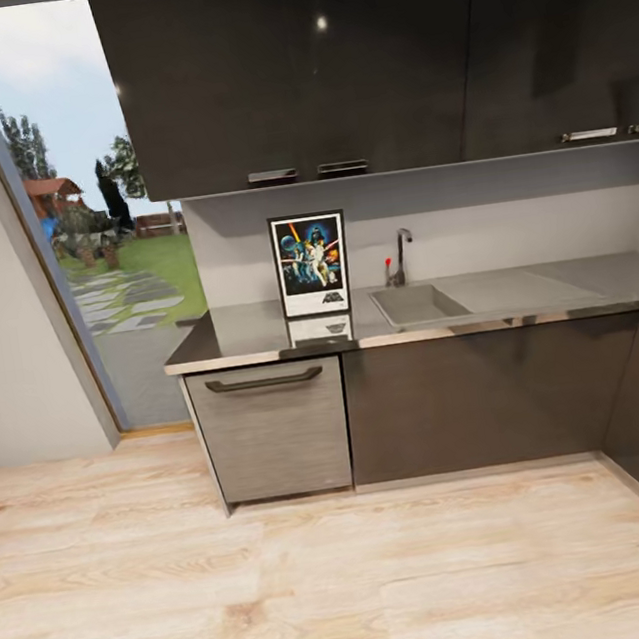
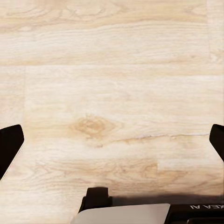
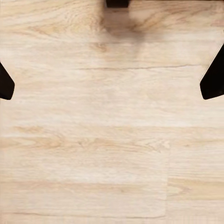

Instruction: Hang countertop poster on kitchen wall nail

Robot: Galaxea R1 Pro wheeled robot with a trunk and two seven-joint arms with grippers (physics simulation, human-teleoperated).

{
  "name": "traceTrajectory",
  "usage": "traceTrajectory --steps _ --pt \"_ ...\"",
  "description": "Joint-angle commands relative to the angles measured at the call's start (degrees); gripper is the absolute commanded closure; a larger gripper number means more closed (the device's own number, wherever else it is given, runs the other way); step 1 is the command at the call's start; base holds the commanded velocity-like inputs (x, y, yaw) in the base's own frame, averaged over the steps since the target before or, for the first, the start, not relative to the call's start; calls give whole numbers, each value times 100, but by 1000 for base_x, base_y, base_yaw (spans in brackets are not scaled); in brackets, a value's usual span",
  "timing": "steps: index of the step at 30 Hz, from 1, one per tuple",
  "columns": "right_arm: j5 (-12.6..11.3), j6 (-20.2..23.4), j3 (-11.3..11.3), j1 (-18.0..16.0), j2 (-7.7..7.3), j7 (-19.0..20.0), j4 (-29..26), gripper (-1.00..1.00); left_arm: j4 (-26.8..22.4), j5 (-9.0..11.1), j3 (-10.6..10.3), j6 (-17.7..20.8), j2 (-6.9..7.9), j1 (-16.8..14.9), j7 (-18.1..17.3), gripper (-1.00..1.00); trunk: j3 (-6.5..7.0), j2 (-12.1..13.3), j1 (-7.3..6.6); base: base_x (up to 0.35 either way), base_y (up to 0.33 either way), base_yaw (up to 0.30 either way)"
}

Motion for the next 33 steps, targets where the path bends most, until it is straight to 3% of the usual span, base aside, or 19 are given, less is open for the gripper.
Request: traceTrajectory --steps 1,8,10,14,16,17,19,24,27,28,32,33 --pt "5 -18 7 -3 0 0 2 -100 -3 -2 5 -11 -2 0 -2 -100 -5 -2 3 265 63 4" --pt "-5 -27 -3 -3 15 4 -40 -100 -7 -2 7 -17 -2 0 -1 -100 -5 -2 3 78 17 1" --pt "-5 -47 1 -10 61 7 -289 -100 -8 0 7 -18 0 0 -1 -100 -5 -2 3 7 2 0" --pt "-13 -24 18 -19 139 70 -1481 -100 -11 5 7 -17 -1 0 -1 -100 -5 -2 3 22 1 0" --pt "-13 -9 19 -19 143 160 -1784 -100 -11 4 7 -17 -1 0 -1 -100 -5 -2 3 57 0 0" --pt "-14 85 12 -26 133 371 -2188 -100 -11 1 8 -17 -1 0 -1 -100 -5 -2 3 71 0 0" --pt "-14 246 6 -35 115 568 -2473 -100 -12 0 8 -17 -1 0 -1 -100 -5 -2 3 64 0 0" --pt "-14 1290 -13 -98 72 1369 -3706 -100 -12 1 11 -17 -2 0 -1 -100 -5 -2 3 25 0 0" --pt "-16 1803 -16 -176 55 1635 -4275 -100 -12 -1 13 -17 -2 0 -1 -100 -5 -2 3 8 0 0" --pt "-27 2124 -17 -274 21 1819 -4597 -100 -12 -1 14 -17 0 0 -1 -100 -5 -2 3 4 0 0" --pt "-46 2690 -29 -610 -49 2282 -5016 -100 -12 -1 15 -17 4 0 -1 -100 -5 -2 3 2 0 0" --pt "-44 2965 -41 -862 -78 2566 -5125 -100 -12 -2 15 -17 5 0 -1 -100 -5 -2 3 1 0 0"
